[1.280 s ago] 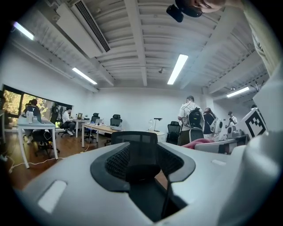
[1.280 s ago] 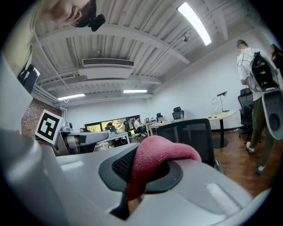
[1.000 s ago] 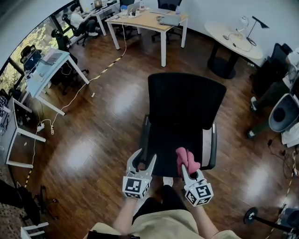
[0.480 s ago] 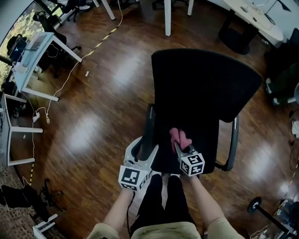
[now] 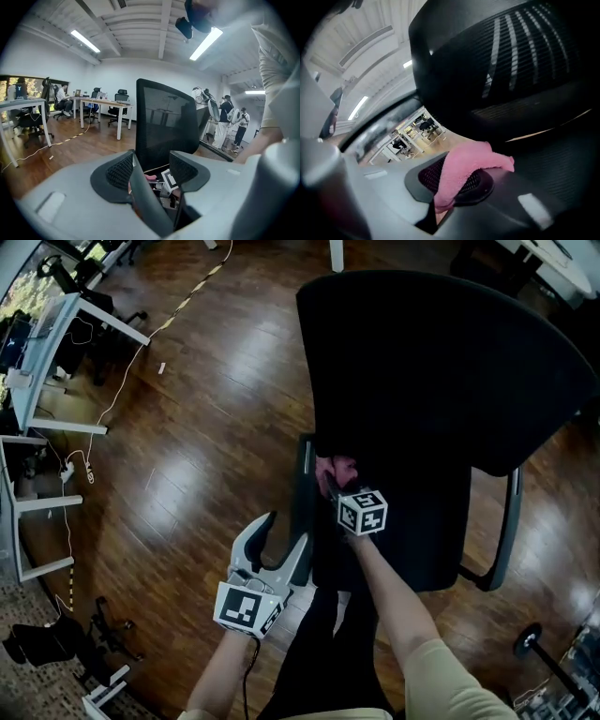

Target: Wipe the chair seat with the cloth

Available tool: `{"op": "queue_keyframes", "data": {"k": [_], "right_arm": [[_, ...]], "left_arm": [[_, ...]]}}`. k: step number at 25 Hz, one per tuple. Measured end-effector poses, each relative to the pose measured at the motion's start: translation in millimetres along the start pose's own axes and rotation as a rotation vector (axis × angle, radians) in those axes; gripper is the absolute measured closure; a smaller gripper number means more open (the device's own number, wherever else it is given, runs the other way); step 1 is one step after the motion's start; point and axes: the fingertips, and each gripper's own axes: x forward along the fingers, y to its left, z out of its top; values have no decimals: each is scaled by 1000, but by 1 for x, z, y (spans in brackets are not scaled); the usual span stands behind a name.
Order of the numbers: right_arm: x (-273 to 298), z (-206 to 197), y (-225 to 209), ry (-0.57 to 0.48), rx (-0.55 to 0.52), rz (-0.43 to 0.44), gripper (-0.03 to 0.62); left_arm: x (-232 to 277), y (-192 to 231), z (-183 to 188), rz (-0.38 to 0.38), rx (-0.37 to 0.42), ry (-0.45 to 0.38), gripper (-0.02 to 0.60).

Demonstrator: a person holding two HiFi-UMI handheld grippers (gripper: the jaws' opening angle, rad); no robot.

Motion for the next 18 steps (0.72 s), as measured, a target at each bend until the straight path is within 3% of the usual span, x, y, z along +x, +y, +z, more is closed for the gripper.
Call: {"op": "queue_keyframes", "data": {"k": [2,6,10,13,15,16,18], "right_arm": [[13,-8,-15,23,-35,-52,586],[-22,-1,-102,78,-111,-345,586],[-134,12,-214,142,-221,-689,586],[-239,19,-296,194,-224,-947,586],[-287,21,-326,190,-168,-1021,586],[-296,22,-330,171,-138,-1019,586],[-279,18,-309,141,-121,-910,585]], "left_arm": [[0,6,-10,11,5,22,357],[10,0,-15,13,28,31,357],[23,-5,-8,8,10,19,358],[33,-11,-2,-2,-10,1,359],[38,-15,1,-12,-12,-7,359],[40,-16,2,-14,-11,-9,359],[42,-13,-1,-9,-12,-6,359]]}}
